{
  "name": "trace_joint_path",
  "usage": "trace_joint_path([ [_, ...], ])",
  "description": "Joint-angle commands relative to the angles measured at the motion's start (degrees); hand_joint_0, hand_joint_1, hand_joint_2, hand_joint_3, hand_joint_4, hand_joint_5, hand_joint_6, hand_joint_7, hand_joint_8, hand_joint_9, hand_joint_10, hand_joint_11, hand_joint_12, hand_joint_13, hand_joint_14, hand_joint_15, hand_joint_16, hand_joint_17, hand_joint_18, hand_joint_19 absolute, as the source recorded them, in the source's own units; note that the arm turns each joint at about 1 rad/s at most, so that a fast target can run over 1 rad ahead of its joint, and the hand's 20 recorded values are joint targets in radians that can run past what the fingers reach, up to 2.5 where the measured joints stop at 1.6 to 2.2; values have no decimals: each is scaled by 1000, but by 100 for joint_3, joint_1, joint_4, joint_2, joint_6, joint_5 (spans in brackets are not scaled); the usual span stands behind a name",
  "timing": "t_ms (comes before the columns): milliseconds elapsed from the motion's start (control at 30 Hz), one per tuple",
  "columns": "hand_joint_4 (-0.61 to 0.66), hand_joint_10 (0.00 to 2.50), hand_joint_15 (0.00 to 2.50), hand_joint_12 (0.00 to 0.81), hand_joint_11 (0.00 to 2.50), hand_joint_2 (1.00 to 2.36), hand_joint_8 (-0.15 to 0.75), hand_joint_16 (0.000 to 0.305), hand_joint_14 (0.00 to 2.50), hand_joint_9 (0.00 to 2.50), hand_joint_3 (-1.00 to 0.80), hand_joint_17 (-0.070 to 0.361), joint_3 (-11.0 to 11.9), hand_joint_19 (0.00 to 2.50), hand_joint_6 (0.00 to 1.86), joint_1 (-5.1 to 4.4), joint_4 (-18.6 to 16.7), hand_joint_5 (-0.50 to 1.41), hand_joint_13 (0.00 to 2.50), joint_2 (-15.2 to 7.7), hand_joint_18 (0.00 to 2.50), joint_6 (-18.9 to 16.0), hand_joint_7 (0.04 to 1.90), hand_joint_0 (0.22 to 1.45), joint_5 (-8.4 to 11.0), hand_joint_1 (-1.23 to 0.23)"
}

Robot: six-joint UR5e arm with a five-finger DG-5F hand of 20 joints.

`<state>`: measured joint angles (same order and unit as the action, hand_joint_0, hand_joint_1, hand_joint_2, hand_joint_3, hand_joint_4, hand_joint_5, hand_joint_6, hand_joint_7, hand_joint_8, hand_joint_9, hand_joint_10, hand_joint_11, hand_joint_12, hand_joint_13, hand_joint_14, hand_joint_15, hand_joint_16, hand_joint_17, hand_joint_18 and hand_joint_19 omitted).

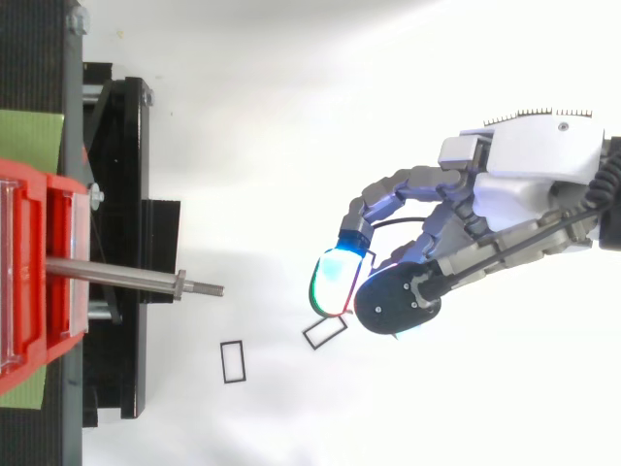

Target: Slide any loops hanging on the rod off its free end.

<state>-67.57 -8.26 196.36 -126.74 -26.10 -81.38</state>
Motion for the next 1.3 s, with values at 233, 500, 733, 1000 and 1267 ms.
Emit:
trace_joint_path([
  [233,18,19,191,329,684,1016,241,43,9,1081,-279,98,-2,332,842,0,-1,-183,620,1,619,0,793,642,-1,-799],
  [500,11,19,176,360,648,1012,272,50,6,1111,-104,111,-2,309,897,0,8,-167,625,1,662,0,810,621,8,-751],
  [733,83,18,186,393,632,1001,307,57,6,1148,-151,129,-2,318,906,0,-1,-157,637,1,677,9,859,604,-1,-662],
  [1000,89,18,182,387,619,1005,307,56,6,1116,-218,127,-2,333,904,0,-1,-159,608,-8,638,9,859,588,-1,-584],
  [1267,94,19,189,373,613,1008,295,53,6,1091,-278,119,7,343,895,0,-1,-159,582,-8,597,17,840,583,8,-541],
])
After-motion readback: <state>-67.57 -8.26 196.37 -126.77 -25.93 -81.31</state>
